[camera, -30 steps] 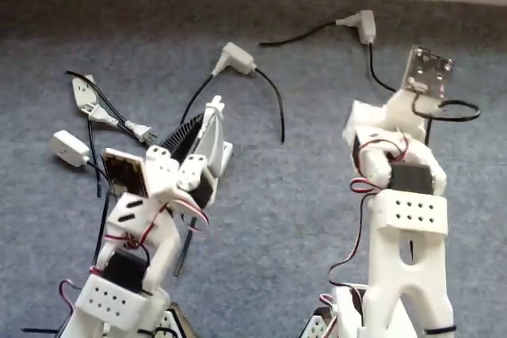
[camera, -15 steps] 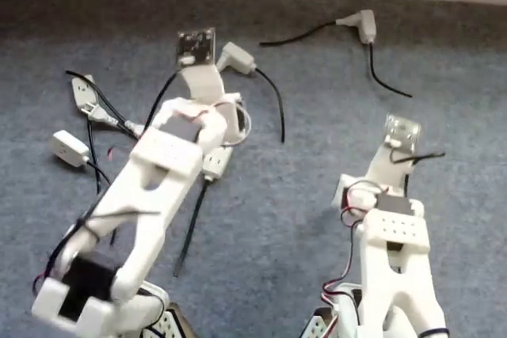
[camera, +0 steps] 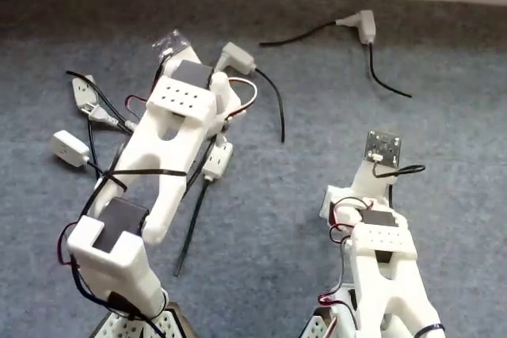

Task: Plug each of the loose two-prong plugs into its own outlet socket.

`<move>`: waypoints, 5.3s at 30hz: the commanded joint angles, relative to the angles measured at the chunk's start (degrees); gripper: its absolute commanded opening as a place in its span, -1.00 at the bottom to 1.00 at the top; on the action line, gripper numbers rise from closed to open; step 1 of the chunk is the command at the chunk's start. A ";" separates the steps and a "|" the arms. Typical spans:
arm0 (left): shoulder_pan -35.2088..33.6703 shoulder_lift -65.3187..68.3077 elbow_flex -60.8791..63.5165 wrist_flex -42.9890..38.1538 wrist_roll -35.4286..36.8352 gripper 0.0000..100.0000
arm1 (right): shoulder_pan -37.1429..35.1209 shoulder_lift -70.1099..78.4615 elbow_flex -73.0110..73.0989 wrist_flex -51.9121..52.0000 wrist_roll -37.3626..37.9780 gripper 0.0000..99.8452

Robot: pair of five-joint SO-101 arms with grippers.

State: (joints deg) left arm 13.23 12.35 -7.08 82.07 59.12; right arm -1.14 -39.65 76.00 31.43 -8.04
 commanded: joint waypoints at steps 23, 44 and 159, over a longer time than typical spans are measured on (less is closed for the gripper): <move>1.98 13.76 -18.51 6.95 16.44 -0.99 | -0.57 -0.75 -0.22 -0.92 0.09 -0.99; -1.01 14.29 -17.45 8.97 23.12 -0.99 | -0.57 -0.75 -0.31 -0.92 0.09 -0.99; -6.64 -6.20 -10.15 17.14 -105.32 -0.47 | -0.22 -0.66 -0.13 -0.92 0.09 -0.99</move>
State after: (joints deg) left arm 6.73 8.66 -20.18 98.59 -45.76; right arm -1.14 -39.65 76.00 31.25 -8.04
